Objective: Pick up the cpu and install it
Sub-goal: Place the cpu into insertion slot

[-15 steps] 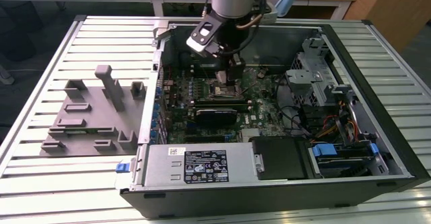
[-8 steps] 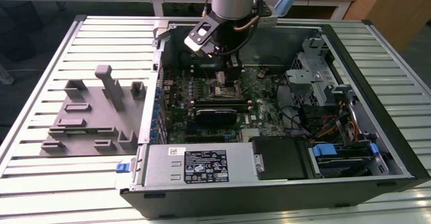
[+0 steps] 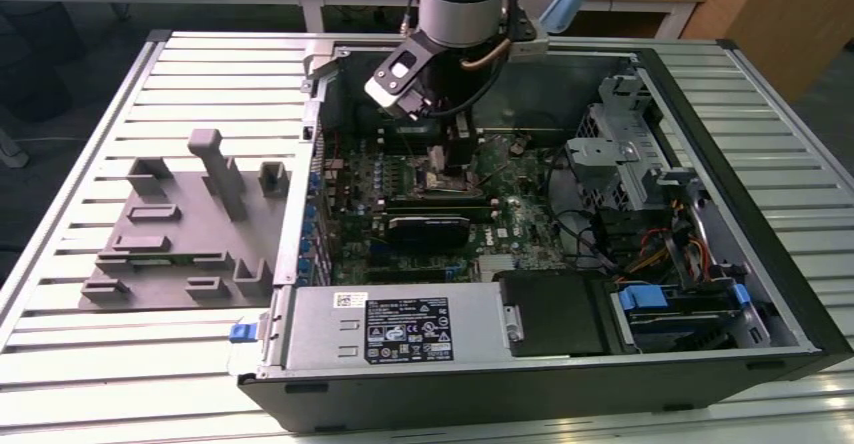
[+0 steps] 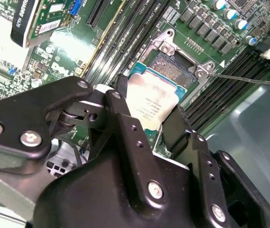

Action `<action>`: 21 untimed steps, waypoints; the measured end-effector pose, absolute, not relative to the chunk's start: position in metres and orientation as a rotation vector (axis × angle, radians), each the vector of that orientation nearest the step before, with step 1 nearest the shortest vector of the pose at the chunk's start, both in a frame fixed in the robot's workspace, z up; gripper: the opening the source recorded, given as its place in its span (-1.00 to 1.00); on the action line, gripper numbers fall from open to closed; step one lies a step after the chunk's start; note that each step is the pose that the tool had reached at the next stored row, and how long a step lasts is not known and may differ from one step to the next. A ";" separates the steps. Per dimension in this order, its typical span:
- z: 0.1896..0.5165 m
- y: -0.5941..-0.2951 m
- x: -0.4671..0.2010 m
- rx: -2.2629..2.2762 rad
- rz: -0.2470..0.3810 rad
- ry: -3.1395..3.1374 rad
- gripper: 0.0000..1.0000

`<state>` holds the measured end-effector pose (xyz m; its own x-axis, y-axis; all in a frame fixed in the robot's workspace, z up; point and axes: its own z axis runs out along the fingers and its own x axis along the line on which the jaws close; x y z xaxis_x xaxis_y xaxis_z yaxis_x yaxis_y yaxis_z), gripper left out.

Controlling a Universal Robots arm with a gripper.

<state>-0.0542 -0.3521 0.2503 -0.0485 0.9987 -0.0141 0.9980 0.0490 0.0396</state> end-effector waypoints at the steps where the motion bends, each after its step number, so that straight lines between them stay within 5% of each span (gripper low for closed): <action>1: 0.249 -0.352 -0.054 2.141 0.029 2.247 0.08; 21: 0.238 -0.339 -0.054 2.155 0.029 2.234 0.08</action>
